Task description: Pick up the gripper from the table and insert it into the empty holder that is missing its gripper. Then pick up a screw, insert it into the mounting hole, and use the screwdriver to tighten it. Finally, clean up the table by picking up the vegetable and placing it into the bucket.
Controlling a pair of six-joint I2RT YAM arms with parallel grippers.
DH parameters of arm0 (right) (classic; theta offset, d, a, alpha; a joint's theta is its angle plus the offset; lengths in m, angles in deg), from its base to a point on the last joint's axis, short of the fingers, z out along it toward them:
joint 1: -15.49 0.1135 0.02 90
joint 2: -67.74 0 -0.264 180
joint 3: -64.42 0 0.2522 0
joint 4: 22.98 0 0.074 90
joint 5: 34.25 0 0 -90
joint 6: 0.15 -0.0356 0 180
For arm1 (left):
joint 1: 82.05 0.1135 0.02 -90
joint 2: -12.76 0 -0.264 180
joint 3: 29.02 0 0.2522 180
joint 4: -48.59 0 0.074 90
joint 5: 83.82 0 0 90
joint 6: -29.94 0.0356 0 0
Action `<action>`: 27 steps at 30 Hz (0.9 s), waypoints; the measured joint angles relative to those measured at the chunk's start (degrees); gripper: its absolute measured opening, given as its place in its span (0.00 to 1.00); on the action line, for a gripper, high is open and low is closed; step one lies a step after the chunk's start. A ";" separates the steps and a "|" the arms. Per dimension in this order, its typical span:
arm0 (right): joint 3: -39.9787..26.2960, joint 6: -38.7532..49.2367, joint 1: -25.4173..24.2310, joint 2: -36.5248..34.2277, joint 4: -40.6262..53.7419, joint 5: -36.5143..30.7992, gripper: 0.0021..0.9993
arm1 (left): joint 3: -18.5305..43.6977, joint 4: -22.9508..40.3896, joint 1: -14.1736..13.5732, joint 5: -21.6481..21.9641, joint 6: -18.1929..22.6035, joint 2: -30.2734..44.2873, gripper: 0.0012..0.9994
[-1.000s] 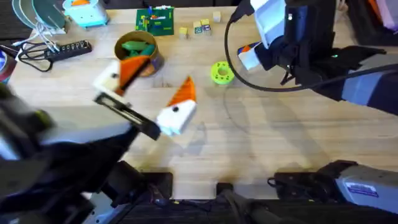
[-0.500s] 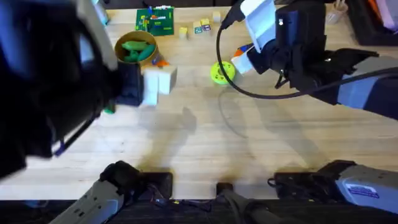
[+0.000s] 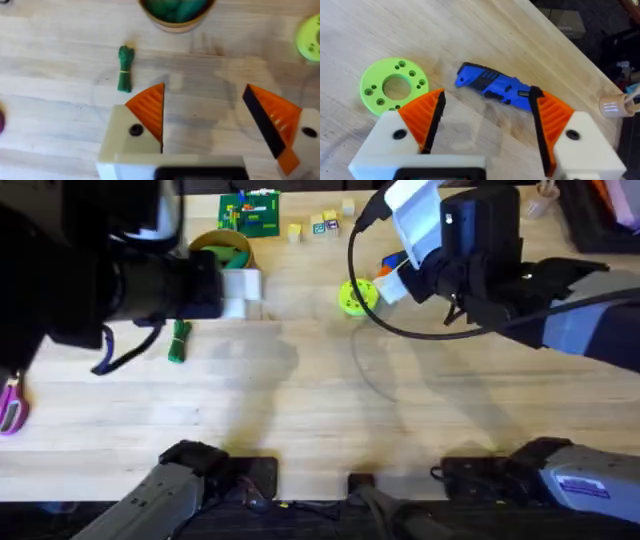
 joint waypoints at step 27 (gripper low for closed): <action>0.00 0.00 0.00 0.00 0.04 0.00 0.99 | 0.00 -11.54 38.69 -7.90 19.38 38.35 0.99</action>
